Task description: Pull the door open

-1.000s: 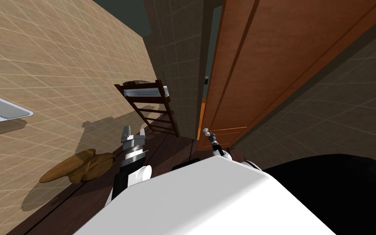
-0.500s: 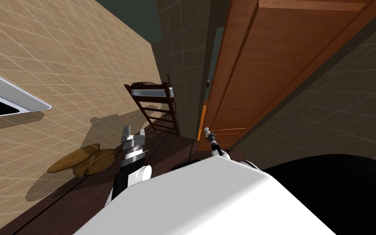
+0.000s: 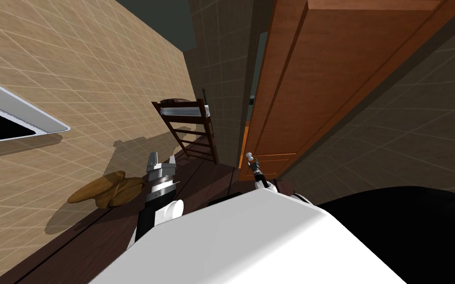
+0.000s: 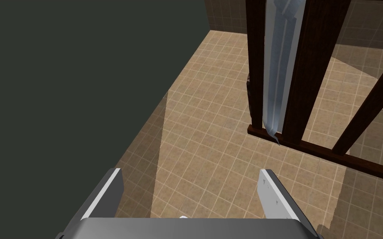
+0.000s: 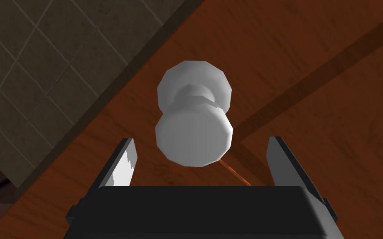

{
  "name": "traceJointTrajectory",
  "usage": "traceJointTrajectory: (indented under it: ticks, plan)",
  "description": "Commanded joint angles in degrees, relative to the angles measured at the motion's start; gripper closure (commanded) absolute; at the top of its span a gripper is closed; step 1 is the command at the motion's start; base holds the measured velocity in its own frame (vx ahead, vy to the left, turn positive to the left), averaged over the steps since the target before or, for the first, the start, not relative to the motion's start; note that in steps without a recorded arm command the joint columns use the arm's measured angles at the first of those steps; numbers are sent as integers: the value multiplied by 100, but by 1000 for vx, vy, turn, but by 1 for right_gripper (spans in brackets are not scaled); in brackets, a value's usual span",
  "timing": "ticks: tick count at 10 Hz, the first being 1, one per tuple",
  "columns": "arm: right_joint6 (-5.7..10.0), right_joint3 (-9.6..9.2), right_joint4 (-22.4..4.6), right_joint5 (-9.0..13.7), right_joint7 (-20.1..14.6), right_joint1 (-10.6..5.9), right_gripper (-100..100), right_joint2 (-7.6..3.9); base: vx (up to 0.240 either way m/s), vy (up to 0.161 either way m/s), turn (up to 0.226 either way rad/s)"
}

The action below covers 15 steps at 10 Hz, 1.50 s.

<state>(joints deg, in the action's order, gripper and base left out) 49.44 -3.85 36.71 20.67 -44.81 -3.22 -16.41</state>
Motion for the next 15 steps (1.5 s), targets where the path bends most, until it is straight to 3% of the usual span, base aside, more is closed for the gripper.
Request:
traceJointTrajectory:
  ticks: [1, 14, 15]
  plan:
    - [-13, -47, 17, 93, -286, -13, -100, 28, -59, -9, 24]
    - [-166, -377, 228, 761, -2183, -69, -100, 213, -61, -12, 18]
    - [-166, -377, 228, 761, -2202, -69, -100, 213, -55, -19, 9]
